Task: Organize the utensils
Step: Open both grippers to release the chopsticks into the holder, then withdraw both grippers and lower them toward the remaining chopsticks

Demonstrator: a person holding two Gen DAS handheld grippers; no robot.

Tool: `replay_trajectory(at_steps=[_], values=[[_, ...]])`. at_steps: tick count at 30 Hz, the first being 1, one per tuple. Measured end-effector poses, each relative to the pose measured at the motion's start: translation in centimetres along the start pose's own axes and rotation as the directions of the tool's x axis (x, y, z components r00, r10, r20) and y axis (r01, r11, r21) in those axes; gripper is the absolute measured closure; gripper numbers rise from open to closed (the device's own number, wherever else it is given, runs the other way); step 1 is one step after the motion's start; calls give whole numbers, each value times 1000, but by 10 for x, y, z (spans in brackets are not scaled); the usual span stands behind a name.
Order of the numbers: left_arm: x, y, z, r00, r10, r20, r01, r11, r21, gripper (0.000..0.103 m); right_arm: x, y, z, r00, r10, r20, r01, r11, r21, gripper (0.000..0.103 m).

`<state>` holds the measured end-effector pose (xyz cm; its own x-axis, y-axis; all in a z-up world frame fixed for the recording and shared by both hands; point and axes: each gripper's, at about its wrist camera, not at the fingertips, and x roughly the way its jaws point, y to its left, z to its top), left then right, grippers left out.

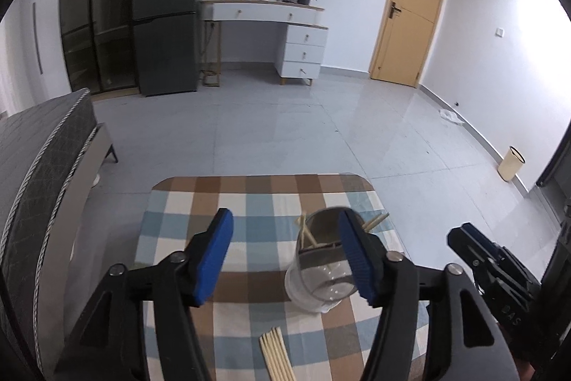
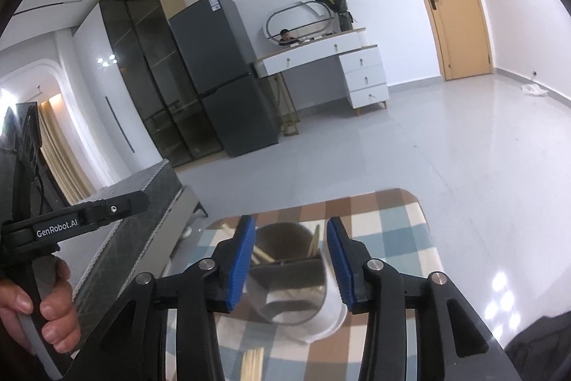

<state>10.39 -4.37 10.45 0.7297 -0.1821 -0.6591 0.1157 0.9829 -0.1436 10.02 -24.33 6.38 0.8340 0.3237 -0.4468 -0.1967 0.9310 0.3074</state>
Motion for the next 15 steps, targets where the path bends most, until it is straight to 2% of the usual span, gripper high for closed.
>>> replay_trajectory(at_steps=[3, 8, 11, 13, 15], values=[[-7, 6, -14, 1000, 19, 8, -18, 1000, -14, 43, -15, 11, -6, 1000, 15, 24, -14, 1000, -27, 50], [-15, 13, -36, 997, 64, 38, -63, 998, -30, 35, -37, 30, -23, 996, 50, 74, -44, 996, -80, 31], [-19, 19, -47, 995, 80, 51, -78, 996, -48, 32, -43, 40, -36, 994, 68, 81, -58, 992, -111, 27], [-23, 21, -55, 994, 94, 64, -91, 995, -51, 26, -46, 46, -44, 995, 59, 83, -49, 991, -127, 23], [-28, 24, -63, 990, 110, 86, -105, 993, -56, 25, -47, 51, -50, 995, 59, 84, -47, 990, -132, 22]])
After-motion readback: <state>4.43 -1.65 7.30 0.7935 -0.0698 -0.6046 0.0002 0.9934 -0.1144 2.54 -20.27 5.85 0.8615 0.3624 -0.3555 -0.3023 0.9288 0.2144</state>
